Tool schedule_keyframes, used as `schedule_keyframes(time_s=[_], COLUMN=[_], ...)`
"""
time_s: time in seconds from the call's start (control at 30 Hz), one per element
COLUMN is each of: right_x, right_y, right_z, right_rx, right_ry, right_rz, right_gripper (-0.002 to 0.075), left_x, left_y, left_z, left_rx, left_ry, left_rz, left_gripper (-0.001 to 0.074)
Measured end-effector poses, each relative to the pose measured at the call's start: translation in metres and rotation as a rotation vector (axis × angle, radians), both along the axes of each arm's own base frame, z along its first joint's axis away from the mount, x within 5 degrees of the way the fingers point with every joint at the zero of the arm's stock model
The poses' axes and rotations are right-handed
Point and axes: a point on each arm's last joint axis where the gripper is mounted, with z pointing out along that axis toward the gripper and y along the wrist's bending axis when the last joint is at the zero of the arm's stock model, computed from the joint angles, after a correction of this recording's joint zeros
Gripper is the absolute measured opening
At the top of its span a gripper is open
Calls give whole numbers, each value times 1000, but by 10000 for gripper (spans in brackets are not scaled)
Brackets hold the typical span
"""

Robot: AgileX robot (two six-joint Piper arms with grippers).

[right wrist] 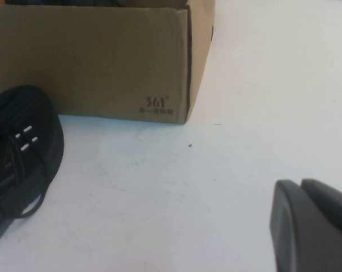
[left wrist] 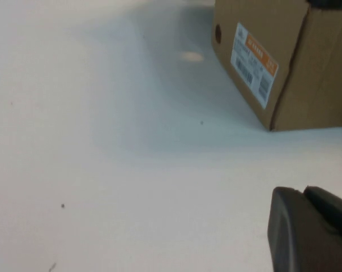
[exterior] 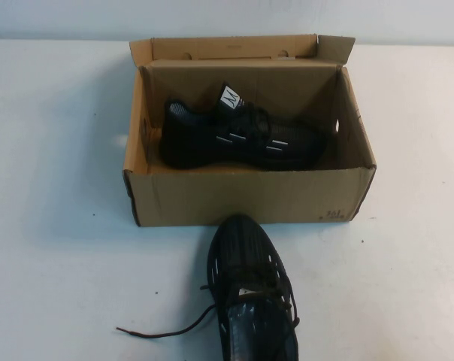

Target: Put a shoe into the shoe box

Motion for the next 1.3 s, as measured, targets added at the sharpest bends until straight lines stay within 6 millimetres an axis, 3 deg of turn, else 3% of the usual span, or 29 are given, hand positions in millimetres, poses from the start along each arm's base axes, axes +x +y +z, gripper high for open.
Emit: schedule_keyframes(time_s=[0.37, 0.77, 0.93, 1.3], right_x=[5, 6, 5, -14], right_y=[-11, -17, -21, -47], right_z=[19, 27, 35, 74], right_rx=[34, -4, 9, 184], right_ry=[-212, -309, -390, -868], right_rz=[-134, -186, -236, -508], right_gripper=[-16, -16, -16, -16], left_x=[3, 3, 1, -15], left_y=[-1, -1, -1, 7], left_z=[28, 31, 42, 80], left_rx=[-78, -87, -132, -365], left_ry=[-300, -333, -447, -866], left_rz=[-7, -8, -9, 4], left_gripper=[-4, -4, -4, -4])
